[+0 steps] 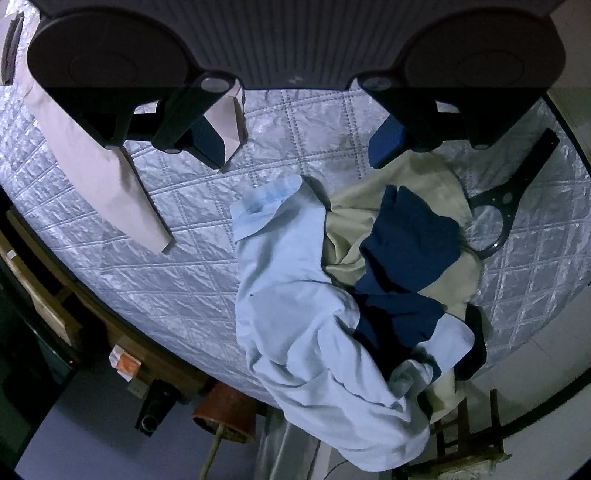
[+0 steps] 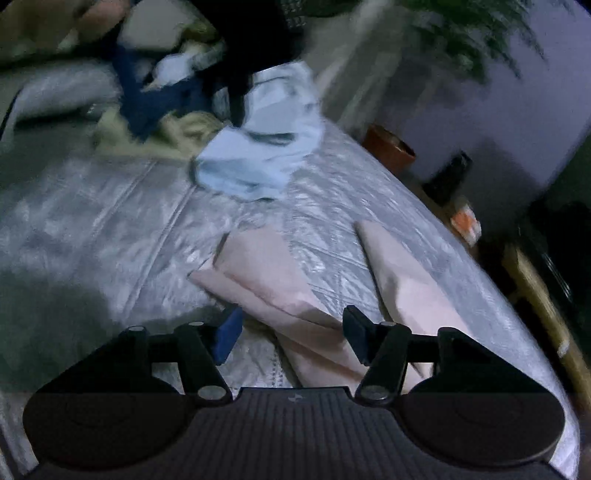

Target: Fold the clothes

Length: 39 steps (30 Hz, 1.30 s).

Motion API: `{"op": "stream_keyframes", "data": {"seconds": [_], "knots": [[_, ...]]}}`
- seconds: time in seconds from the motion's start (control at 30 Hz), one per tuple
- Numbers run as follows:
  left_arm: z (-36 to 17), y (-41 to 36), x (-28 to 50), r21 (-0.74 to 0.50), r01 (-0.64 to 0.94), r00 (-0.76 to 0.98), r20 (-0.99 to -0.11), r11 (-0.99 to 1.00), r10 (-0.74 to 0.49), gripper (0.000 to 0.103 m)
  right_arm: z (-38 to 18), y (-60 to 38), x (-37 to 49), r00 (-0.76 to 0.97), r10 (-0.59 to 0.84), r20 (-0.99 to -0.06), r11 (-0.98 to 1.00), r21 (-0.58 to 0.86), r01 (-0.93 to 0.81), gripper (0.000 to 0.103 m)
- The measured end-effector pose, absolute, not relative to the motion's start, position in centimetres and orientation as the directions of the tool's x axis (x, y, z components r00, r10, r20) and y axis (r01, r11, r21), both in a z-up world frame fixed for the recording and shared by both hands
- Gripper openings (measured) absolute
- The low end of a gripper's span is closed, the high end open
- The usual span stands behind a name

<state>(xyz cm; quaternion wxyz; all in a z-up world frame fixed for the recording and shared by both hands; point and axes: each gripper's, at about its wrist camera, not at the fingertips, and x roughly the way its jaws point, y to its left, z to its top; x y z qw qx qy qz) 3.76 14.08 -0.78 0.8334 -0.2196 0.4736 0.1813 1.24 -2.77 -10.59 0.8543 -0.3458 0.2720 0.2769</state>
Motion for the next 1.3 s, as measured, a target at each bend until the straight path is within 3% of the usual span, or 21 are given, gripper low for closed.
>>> {"op": "stream_keyframes", "data": {"seconds": [0.03, 0.13, 0.3, 0.4, 0.5, 0.6, 0.67, 0.7, 0.8, 0.87, 0.97, 1.07, 1.1, 1.3], "knots": [[-0.8, 14.1, 3.7, -0.197, -0.509, 0.486, -0.869, 0.838, 0.09, 0.082, -10.7, -3.1, 1.3, 0.691, 0.282, -0.666, 0.61, -0.431, -0.665, 0.002], [-0.7, 14.1, 3.7, -0.202, -0.505, 0.491, -0.867, 0.839, 0.087, 0.082, -9.5, -5.0, 1.3, 0.681, 0.325, -0.656, 0.673, -0.346, -0.654, 0.0], [-0.5, 14.6, 3.5, -0.203, -0.533, 0.492, -0.864, 0.822, 0.106, 0.082, -3.8, -7.4, 1.1, 0.69, 0.499, -0.524, 0.745, -0.147, -0.651, 0.001], [-0.2, 15.2, 3.2, -0.203, -0.566, 0.499, -0.856, 0.799, 0.136, 0.082, -1.9, -7.4, 2.6, 0.743, 0.491, -0.454, 0.754, -0.205, -0.624, 0.004], [-0.2, 15.6, 3.1, -0.202, -0.588, 0.498, -0.853, 0.783, 0.154, 0.082, -2.4, -6.9, 6.5, 0.773, 0.392, -0.498, 0.797, -0.236, -0.556, 0.03], [-0.3, 15.8, 3.2, -0.2, -0.591, 0.489, -0.859, 0.781, 0.15, 0.082, -2.2, -7.9, 7.2, 0.82, 0.287, -0.496, 0.871, -0.222, -0.439, 0.032], [-0.2, 16.0, 3.2, -0.205, -0.594, 0.489, -0.86, 0.778, 0.146, 0.082, -2.5, -8.2, 5.4, 0.815, 0.291, -0.501, 0.879, -0.197, -0.435, 0.044], [-0.1, 16.0, 3.2, -0.208, -0.596, 0.492, -0.858, 0.776, 0.147, 0.082, -3.1, -8.1, 4.4, 0.795, 0.303, -0.525, 0.874, -0.179, -0.451, 0.051], [0.0, 15.9, 3.1, -0.203, -0.594, 0.496, -0.855, 0.778, 0.156, 0.082, -6.5, -5.6, 1.1, 0.677, 0.378, -0.631, 0.784, -0.171, -0.597, 0.056], [0.0, 15.8, 3.1, -0.199, -0.59, 0.495, -0.855, 0.782, 0.156, 0.082, -9.1, -2.9, -0.7, 0.641, 0.376, -0.67, 0.696, -0.252, -0.672, 0.056], [-0.1, 15.5, 3.2, -0.195, -0.582, 0.492, -0.857, 0.789, 0.151, 0.082, -10.9, -2.1, 0.5, 0.62, 0.346, -0.704, 0.758, -0.179, -0.627, 0.051], [-0.2, 15.3, 3.4, -0.191, -0.574, 0.489, -0.86, 0.796, 0.147, 0.082, -11.4, -2.3, 1.8, 0.597, 0.341, -0.726, 0.818, -0.084, -0.57, 0.024], [-0.2, 15.2, 3.4, -0.19, -0.572, 0.488, -0.86, 0.798, 0.145, 0.082, -11.4, -2.4, 1.7, 0.583, 0.351, -0.733, 0.816, -0.065, -0.574, 0.002], [-0.4, 14.4, 3.6, -0.181, -0.55, 0.484, -0.865, 0.816, 0.134, 0.084, -10.5, -3.5, -1.1, 0.442, 0.468, -0.765, 0.791, 0.139, -0.596, 0.005]]}}
